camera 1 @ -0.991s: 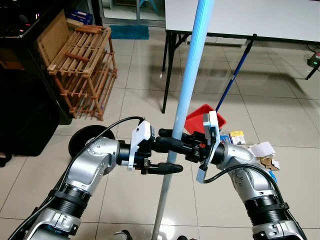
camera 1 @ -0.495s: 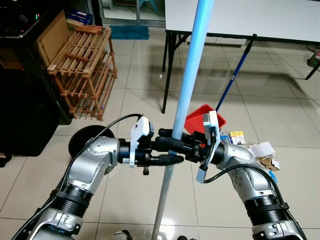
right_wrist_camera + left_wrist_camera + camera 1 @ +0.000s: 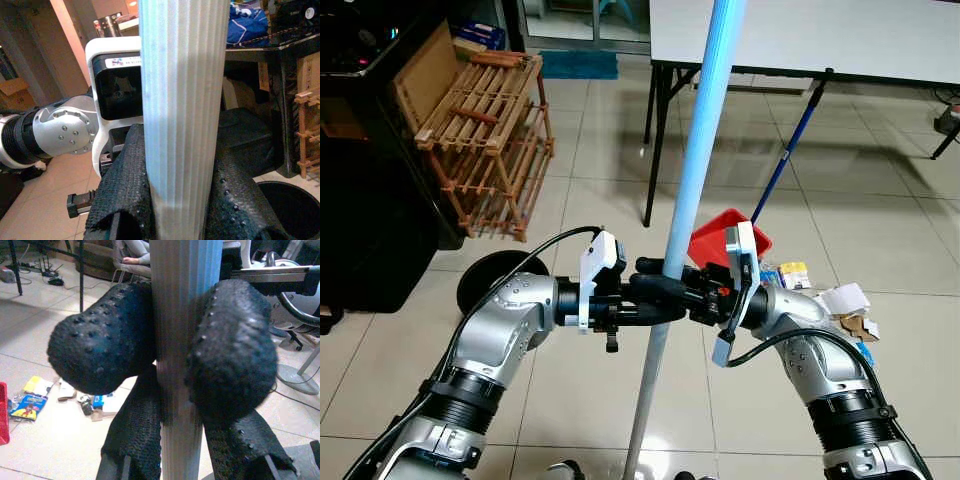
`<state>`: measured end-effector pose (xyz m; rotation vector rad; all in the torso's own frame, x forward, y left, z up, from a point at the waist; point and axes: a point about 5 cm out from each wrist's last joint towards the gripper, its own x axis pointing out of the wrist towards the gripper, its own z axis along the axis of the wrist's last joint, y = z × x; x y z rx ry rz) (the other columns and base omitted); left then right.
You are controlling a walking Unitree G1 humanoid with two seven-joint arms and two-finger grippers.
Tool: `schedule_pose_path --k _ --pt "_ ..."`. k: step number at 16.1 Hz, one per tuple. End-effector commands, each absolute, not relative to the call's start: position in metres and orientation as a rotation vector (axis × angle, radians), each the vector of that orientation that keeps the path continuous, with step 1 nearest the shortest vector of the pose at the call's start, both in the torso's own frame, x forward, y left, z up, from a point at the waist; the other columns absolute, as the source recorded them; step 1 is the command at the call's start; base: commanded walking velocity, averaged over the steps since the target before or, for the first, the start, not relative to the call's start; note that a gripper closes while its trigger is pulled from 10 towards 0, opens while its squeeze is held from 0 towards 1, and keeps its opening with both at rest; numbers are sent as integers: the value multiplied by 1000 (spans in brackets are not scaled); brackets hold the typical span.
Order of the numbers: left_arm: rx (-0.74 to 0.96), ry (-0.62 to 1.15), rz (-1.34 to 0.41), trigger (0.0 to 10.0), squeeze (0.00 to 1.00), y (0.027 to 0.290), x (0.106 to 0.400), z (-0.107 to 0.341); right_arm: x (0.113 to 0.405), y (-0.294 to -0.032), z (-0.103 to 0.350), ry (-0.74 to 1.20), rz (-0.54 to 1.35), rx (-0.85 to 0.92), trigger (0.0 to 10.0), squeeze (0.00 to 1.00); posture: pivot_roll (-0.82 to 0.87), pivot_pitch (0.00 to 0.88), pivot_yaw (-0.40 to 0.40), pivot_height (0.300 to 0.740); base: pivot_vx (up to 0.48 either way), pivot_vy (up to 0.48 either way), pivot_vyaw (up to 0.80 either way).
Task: Sweep floor
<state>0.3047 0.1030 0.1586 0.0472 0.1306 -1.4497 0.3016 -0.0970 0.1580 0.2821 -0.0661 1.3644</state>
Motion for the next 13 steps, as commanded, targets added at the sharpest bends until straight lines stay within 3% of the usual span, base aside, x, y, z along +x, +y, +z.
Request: schedule_pose_path --k 1,13 --pt "53 97 -1496 0 0 97 303 166 302 -99 162 -92 1356 309 10000 0 58 174 -61 740 0 0 0" --pt "49 94 -1494 0 0 96 302 166 302 -99 161 -89 1358 309 10000 0 61 171 -62 740 0 0 0"
